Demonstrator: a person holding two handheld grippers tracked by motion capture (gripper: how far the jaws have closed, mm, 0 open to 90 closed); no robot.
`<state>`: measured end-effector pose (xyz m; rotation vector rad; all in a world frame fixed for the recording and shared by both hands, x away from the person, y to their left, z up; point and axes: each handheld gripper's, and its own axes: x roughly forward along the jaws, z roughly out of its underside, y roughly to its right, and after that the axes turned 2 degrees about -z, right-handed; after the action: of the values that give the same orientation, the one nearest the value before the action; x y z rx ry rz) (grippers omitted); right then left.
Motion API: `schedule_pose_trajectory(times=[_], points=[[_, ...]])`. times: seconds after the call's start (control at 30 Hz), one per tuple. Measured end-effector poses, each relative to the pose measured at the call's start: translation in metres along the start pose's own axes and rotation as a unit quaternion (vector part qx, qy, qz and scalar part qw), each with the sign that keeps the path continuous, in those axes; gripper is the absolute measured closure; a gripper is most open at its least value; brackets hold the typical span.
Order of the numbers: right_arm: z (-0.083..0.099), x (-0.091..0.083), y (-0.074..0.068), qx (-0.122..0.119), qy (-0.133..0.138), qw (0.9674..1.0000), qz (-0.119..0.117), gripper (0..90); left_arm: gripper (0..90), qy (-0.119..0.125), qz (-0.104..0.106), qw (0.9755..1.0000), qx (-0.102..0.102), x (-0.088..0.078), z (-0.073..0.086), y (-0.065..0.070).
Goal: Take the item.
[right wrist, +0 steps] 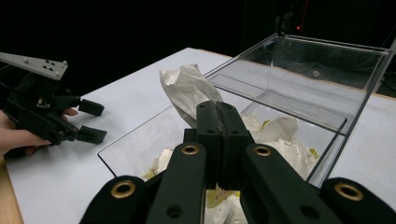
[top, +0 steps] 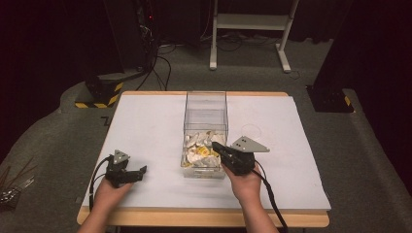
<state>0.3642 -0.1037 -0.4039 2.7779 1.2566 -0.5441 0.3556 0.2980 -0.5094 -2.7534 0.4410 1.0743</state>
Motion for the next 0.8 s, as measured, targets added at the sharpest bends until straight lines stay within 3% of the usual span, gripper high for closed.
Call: schedule_pose_trajectory(times=[0.8], points=[[-0.008, -0.019, 0.008, 0.005, 0.03, 0.9994, 0.016, 89.6, 13.8, 0.0, 0.0, 1.0, 0.0, 0.0, 0.0, 0.0]])
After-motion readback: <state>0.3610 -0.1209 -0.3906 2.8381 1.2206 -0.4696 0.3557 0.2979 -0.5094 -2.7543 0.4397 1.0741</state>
